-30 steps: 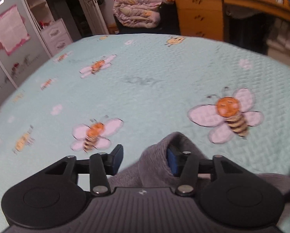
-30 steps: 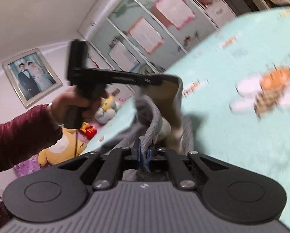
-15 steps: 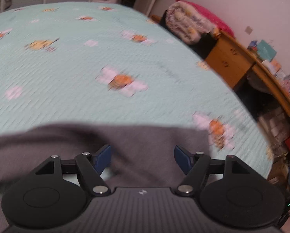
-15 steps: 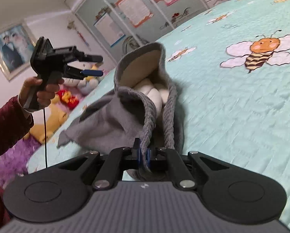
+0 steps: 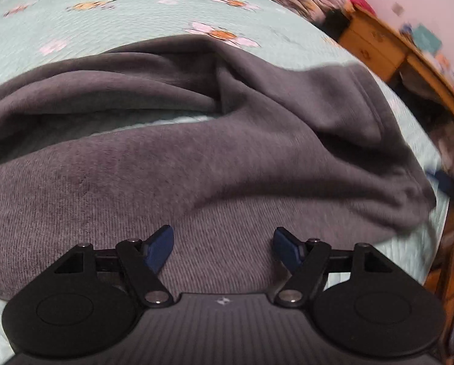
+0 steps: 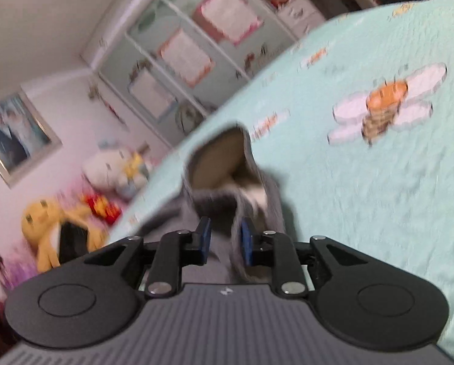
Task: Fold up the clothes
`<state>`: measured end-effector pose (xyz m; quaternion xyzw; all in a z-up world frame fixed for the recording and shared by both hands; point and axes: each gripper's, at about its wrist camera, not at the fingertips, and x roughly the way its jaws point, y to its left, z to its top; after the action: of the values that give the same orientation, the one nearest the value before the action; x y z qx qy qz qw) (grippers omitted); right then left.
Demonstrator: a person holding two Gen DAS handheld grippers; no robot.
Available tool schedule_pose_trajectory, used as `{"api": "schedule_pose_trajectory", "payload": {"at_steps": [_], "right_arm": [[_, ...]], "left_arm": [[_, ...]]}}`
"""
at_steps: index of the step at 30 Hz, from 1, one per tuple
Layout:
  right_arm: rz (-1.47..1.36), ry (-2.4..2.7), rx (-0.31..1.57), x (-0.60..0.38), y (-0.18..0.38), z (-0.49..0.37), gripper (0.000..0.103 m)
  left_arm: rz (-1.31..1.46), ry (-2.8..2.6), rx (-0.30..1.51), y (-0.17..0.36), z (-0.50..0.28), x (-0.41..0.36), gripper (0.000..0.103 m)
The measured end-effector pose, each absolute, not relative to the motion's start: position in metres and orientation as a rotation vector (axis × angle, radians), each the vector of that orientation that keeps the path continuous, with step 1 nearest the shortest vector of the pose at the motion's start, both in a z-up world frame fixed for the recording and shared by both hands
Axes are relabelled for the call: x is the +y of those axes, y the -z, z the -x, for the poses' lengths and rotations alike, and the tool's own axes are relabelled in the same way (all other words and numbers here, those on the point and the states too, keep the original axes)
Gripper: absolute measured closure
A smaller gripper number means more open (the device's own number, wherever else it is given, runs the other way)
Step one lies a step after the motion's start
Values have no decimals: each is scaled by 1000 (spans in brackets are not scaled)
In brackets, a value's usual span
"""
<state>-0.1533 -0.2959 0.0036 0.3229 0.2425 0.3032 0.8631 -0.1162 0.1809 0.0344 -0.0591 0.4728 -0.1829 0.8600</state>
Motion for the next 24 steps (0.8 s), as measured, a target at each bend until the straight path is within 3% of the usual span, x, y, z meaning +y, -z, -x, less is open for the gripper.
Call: {"api": "schedule_pose_trajectory", "payload": {"at_steps": [3, 6, 14, 15, 17, 18, 24], "right_arm": [[-701, -570, 437, -299, -20, 130, 70], [-527, -516, 479, -273, -34, 92, 57], [-115, -518, 671, -178, -24, -18, 56], [-104, -527, 663, -171, -23, -28, 57], [-96, -548, 645, -159, -24, -47, 96], [-114, -543, 623, -159, -29, -55, 100], [-422, -454, 543, -213, -45, -117, 100]], "left_arm": [[100, 401, 992, -33, 122, 179, 22], [77, 418, 991, -31, 129, 176, 18], [89, 447, 991, -30, 135, 180, 16], [106, 450, 994, -30, 134, 183, 16], [132, 463, 1007, -31, 131, 187, 16], [144, 469, 1014, -31, 129, 188, 16], [232, 494, 1041, -27, 115, 199, 15]]}}
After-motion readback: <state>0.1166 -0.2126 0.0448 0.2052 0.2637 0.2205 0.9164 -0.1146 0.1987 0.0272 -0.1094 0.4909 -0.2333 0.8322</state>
